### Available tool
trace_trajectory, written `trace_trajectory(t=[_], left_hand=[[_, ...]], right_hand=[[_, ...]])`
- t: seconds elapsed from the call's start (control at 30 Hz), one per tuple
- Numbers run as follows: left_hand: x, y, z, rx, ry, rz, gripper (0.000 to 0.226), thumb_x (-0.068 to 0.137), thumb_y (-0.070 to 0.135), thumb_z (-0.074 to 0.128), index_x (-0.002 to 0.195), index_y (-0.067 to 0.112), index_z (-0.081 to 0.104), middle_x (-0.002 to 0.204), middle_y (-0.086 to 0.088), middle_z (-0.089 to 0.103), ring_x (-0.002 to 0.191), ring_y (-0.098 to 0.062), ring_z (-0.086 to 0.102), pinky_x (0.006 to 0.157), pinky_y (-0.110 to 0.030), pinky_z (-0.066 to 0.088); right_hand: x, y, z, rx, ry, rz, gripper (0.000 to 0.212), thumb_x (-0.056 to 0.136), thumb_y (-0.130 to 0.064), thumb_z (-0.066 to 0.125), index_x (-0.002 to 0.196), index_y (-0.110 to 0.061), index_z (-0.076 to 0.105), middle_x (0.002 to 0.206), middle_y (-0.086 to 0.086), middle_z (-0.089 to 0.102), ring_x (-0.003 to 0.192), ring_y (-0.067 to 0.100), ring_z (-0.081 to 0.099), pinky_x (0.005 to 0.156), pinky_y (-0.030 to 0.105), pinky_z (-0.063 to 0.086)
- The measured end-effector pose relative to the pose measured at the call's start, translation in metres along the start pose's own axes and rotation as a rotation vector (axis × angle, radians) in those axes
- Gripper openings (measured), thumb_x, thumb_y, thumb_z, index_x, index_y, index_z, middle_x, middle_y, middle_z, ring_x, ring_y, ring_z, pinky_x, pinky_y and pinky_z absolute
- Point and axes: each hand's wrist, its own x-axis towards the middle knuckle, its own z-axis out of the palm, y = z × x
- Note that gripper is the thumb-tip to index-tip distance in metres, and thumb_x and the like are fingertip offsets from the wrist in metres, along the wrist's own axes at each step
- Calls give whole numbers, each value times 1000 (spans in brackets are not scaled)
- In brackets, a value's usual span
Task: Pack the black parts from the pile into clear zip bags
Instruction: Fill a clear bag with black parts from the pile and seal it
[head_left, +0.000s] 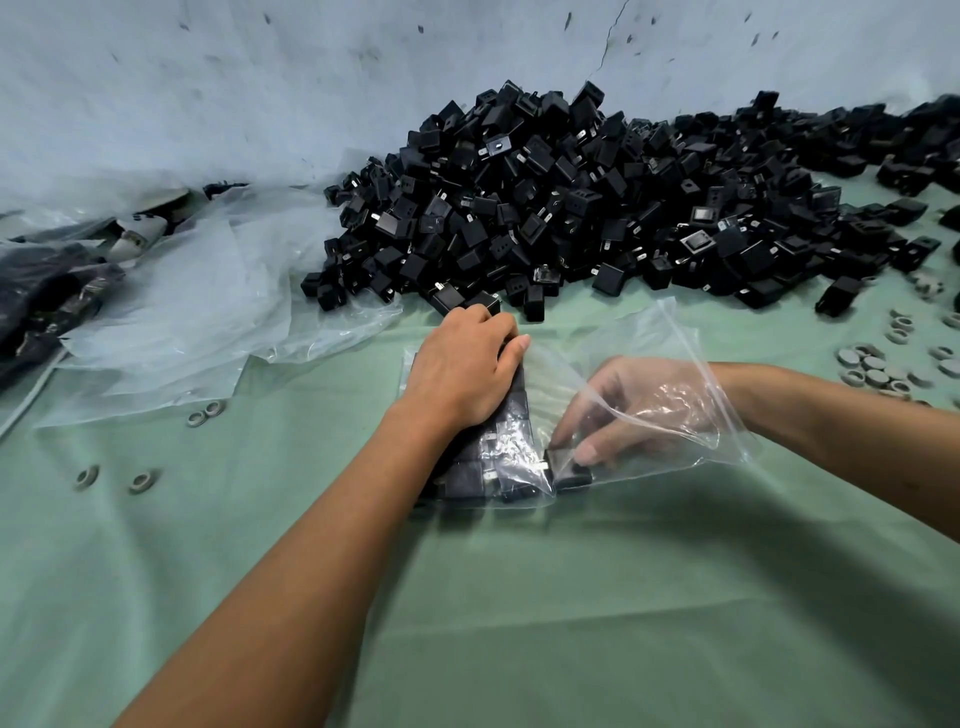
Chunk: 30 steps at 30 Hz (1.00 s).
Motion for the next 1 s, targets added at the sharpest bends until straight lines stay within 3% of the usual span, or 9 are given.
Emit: trace_trajectory(t=[0.1, 0.17, 0.23, 0.37, 0.53, 0.7, 0.77, 0.83, 1.0], left_hand=[[0, 3, -4, 49, -3, -2, 38, 106, 47, 38, 109, 20, 64, 106, -1, 58, 107, -22, 51, 92, -44, 48], [0, 9, -4, 66, -19, -29, 44, 106, 52, 33, 112, 21, 63, 109, -3, 57, 110, -23, 50, 94, -45, 48], [-2, 18, -2, 71, -52, -43, 49, 105, 57, 29, 118, 21, 59, 113, -4, 56, 112, -23, 48, 96, -46, 47], [-8, 33, 6, 102, -125, -47, 56, 104, 61, 27, 134, 20, 52, 129, -7, 54, 123, -24, 47, 109, -48, 40], [-22, 48, 7, 83, -150, -108, 79, 97, 71, 15, 155, 21, 36, 167, -13, 23, 158, -29, 8, 127, -58, 7], [-35, 62, 17, 68, -214, -95, 90, 94, 78, 8, 164, 22, 10, 171, -5, -10, 157, -25, -18, 127, -56, -6], [-38, 63, 21, 107, -243, -96, 91, 94, 79, 8, 164, 21, 8, 171, -6, -11, 156, -25, -19, 126, -55, -8], [-38, 63, 23, 138, -251, -96, 92, 94, 79, 6, 165, 20, 8, 171, -7, -11, 157, -26, -19, 126, -54, -8], [-39, 62, 25, 140, -250, -88, 88, 96, 78, 11, 165, 24, 7, 171, -8, -13, 157, -27, -18, 126, -52, -10]], right_hand=[[-2, 3, -2, 39, -4, -29, 29, 85, -10, 82, 114, -12, 78, 102, 33, 72, 92, 47, 69, 83, 50, 60], [-7, 3, -9, -36, -28, -36, 32, 88, -18, 80, 120, -21, 76, 96, 19, 77, 76, 30, 69, 67, 36, 58], [-14, 7, -20, -41, -25, -30, 33, 93, -20, 75, 125, -19, 72, 102, 21, 76, 70, 25, 65, 61, 32, 55], [-45, 26, -45, 115, 60, 57, 25, 96, -15, 71, 119, -5, 74, 110, 23, 73, 84, 27, 68, 74, 35, 60], [-83, 28, -73, -4, 516, 275, 13, 93, -9, 70, 100, 2, 74, 77, 15, 75, 51, 15, 63, 42, 21, 48], [-54, -7, -74, -224, 1062, 72, 11, 94, -13, 71, 85, -14, 77, 65, 3, 75, 39, 6, 52, 38, 20, 39], [-25, -30, -61, -334, 1079, -2, 13, 91, -13, 70, 81, -16, 76, 61, -1, 73, 42, 3, 58, 43, 22, 49], [5, -47, -48, -547, 1020, -22, 11, 90, -16, 68, 83, -20, 76, 65, -4, 73, 59, 6, 68, 64, 29, 59], [73, -52, -34, -900, 790, 91, 39, 97, -29, 66, 135, -26, 60, 125, 9, 61, 112, 34, 63, 99, 44, 52]])
